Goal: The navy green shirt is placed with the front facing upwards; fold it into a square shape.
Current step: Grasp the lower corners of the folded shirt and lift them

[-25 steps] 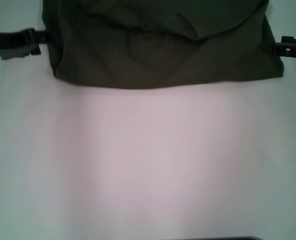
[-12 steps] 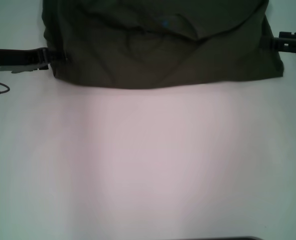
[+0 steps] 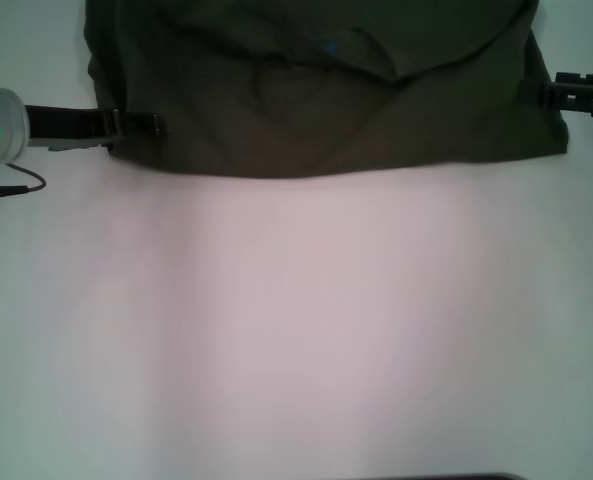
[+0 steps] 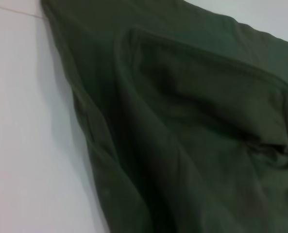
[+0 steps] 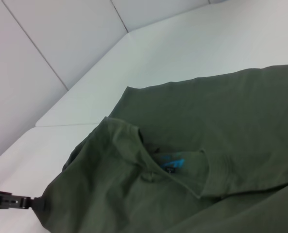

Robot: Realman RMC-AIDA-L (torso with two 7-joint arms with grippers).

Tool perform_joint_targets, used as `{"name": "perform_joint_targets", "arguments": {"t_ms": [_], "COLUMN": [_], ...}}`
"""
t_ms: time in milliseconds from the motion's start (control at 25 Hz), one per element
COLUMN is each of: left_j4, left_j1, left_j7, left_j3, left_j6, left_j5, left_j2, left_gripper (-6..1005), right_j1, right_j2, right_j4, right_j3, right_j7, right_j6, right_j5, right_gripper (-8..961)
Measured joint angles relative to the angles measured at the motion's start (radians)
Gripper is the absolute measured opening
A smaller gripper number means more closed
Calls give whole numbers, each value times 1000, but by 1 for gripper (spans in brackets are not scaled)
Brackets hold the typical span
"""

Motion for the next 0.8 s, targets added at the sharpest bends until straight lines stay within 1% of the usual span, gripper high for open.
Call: {"name": "perform_joint_targets", "arguments": {"t_ms": [320,440,600,800], "left_j4": [0,4,14,1], "left_j1": [-2,-13,-42,-43], "left_j7": [-4,-44,-113,-120], "left_j3": [7,31,47,46], "left_j6": [18,30,51,61], "left_j5": [0,27,100,115], "left_j2": [-5,1,14,11], "left_gripper": [803,803,684,577], "right_j1": [0,2,5,10], "right_j2": [-2,-3,-3,-10], "right_j4": [1,1,4,22], "right_j3": [26,39,43,43], "right_j7": [1,1,1,1], "right_j6": [-9,-16,-19,-20], "right_j5": [0,1,5,7], "right_gripper": [900,900,900,900]}}
